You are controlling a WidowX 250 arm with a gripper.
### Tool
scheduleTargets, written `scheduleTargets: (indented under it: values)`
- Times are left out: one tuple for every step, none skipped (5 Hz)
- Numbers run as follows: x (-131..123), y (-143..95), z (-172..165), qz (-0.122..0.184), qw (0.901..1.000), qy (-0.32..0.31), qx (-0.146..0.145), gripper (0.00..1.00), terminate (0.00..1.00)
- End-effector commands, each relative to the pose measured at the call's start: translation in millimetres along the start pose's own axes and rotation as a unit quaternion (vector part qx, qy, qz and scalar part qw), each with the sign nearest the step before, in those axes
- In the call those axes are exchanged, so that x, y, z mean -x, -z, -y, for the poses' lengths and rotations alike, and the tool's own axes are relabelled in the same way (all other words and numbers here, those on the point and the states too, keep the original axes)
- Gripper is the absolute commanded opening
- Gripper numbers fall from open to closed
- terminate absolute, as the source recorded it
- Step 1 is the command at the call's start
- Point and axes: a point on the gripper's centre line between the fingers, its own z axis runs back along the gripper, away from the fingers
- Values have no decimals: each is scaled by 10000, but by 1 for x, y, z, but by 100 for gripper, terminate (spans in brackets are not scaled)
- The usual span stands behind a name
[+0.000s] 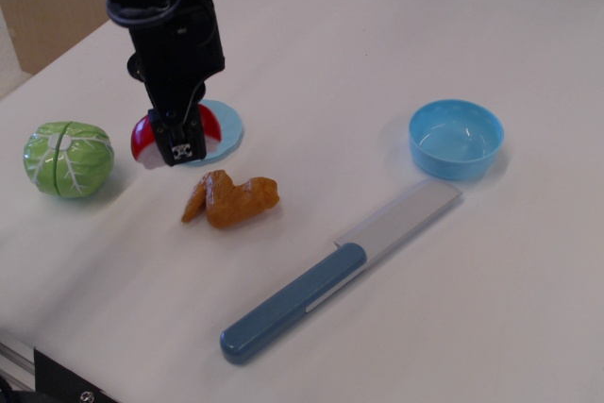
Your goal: Take sushi off plate
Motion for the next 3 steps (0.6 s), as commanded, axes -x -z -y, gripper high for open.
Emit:
scheduleTargets:
  values:
    - [7, -3, 35, 197, 9958, 877, 161, 0, 0]
    - [-6, 10, 48, 62, 9954, 931, 228, 0, 0]
    - [-12, 24, 61, -21, 9935, 1087, 344, 0, 0]
